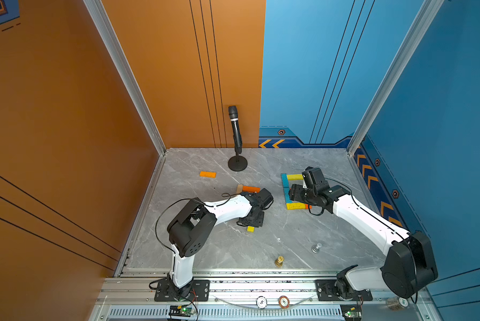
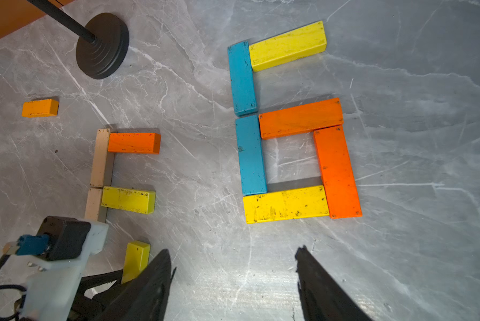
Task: Assemble the number 6 with building blocks
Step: Assemble the building block at the center of the board.
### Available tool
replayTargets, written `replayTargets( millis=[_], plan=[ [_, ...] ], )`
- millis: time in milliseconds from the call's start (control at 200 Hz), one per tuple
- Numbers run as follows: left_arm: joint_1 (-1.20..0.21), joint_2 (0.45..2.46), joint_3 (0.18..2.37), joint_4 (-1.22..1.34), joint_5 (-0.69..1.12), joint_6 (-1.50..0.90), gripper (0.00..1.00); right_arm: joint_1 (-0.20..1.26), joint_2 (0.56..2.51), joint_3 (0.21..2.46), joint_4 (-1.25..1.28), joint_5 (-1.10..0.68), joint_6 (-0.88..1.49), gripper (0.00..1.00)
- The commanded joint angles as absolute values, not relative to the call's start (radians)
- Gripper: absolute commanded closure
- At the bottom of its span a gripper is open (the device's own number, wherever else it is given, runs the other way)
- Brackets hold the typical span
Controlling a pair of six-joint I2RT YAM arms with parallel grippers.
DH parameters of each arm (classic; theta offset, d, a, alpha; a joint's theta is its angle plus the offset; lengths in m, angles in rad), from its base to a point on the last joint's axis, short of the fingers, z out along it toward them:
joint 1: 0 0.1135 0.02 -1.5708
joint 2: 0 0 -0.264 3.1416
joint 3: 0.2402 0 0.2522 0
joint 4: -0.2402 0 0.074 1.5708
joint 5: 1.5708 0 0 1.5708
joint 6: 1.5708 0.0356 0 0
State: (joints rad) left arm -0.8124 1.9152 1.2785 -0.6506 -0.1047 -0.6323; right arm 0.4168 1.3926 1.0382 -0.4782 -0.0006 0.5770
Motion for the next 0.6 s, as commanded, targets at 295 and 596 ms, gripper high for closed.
replayTargets(
  millis=[295, 596],
  plan=[
    [-0.786, 1.977, 1.35, -0.669, -0.09, -0.588, 0.67, 0.411, 1.411, 1.041, -0.478, 0.0, 0.566, 0.29],
    [-0.771, 1.984, 1.357, -0.669, -0.086, -0.573, 0.66, 0.413, 1.415, 1.049, -0.483, 0.001, 0.566, 0.29]
  ],
)
